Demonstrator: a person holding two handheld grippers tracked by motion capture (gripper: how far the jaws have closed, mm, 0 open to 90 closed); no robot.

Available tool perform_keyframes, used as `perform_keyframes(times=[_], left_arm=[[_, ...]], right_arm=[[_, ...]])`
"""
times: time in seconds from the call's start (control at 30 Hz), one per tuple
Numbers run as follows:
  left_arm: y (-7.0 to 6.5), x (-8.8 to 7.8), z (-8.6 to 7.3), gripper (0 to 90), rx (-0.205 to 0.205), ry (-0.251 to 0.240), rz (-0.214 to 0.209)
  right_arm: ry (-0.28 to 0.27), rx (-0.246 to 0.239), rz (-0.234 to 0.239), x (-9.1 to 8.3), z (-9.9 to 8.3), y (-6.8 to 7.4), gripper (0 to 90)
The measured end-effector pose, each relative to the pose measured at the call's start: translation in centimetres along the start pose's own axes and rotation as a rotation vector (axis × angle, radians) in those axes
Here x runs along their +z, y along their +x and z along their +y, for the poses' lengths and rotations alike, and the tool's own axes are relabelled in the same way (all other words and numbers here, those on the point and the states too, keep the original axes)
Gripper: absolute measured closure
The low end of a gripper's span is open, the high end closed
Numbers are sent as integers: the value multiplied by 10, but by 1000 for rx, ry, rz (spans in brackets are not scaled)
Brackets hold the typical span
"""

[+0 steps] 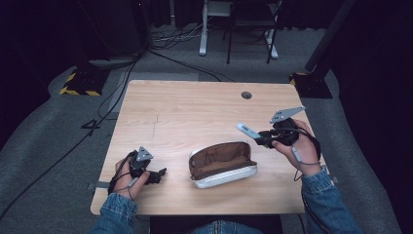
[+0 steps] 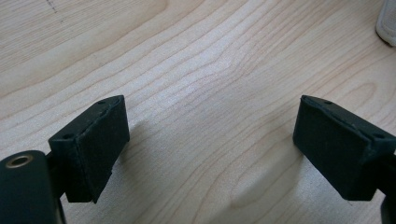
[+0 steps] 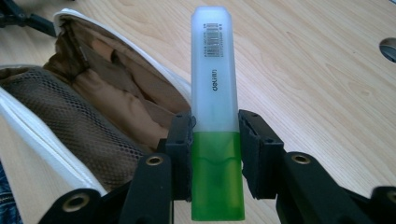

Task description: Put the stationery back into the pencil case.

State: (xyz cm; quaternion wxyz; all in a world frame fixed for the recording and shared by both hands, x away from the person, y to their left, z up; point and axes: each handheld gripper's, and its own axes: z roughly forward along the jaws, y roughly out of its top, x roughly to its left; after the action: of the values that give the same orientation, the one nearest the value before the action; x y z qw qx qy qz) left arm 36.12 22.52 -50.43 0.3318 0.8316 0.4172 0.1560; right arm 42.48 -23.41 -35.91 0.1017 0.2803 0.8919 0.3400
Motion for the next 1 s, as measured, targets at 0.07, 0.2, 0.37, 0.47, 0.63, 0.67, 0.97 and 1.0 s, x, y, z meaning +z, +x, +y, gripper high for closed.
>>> perform_keyframes(times=[0.07,0.2,0.37,0.47,0.63,0.67,0.97,1.0], left_arm=[[0,0,0,108,0,0,0],[0,0,0,108,0,0,0],[0,0,0,108,0,0,0],[0,0,0,108,0,0,0],[0,0,0,108,-1,-1,0],[0,0,0,108,0,0,0],[0,0,0,108,0,0,0],[0,0,0,108,0,0,0]], right_arm=[[4,-13,10,1,2,4,670],[13,-34,28,3,5,11,670],[22,-56,56,6,8,19,670],[29,-67,76,9,10,24,670],[36,-91,102,13,13,31,669],[36,-95,109,14,14,33,669],[53,-142,155,26,18,44,670],[53,-142,155,26,18,44,670]])
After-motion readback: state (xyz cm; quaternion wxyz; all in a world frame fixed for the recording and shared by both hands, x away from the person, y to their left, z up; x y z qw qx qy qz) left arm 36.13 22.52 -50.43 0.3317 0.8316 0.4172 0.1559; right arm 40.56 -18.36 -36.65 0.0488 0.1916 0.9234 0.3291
